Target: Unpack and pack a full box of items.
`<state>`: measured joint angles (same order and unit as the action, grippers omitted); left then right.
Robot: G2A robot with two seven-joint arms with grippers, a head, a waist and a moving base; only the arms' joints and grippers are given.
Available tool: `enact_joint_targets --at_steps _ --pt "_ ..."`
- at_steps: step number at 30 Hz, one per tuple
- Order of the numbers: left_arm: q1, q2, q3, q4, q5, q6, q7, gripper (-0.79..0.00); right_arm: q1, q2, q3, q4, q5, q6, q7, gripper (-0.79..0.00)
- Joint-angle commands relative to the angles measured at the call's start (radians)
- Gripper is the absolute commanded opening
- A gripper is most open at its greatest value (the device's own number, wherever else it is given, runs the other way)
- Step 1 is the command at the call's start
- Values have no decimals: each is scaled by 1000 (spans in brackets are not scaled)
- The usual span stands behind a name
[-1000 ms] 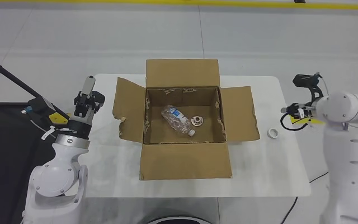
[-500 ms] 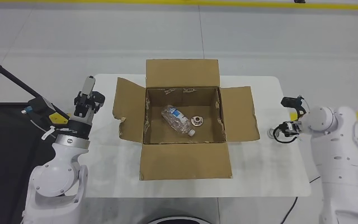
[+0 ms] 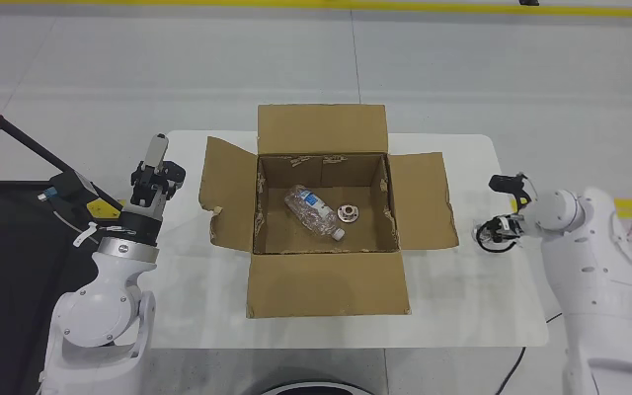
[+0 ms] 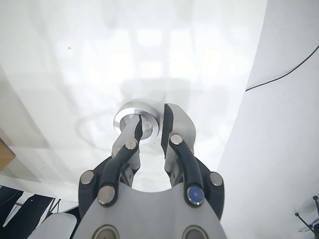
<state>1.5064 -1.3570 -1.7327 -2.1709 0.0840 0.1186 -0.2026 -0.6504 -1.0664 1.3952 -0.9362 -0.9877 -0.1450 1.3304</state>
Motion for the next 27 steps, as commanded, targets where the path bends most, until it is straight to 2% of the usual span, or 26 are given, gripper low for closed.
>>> enact_joint_targets --at_steps 1,2,8,12,15,21,24,27 --pt "0 0 0 0 0 0 0 0 5 0 -7 6 -2 2 -2 -763" --pt "0 0 0 0 0 0 0 0 8 0 -10 9 -3 2 -2 -785" --pt "0 0 0 0 0 0 0 0 16 7 -2 0 14 -4 -14 -785" --pt "0 0 0 0 0 0 0 0 -4 21 59 -122 82 -14 -17 -785" --pt "0 0 0 0 0 0 0 0 -66 33 121 -321 144 14 -5 -785" --pt "0 0 0 0 0 0 0 0 -260 41 224 -842 293 139 -28 -785" --pt "0 0 0 0 0 0 0 0 -318 37 210 -1017 321 217 -76 -785" --pt "0 0 0 0 0 0 0 0 -335 31 149 -1109 355 238 -113 -785"
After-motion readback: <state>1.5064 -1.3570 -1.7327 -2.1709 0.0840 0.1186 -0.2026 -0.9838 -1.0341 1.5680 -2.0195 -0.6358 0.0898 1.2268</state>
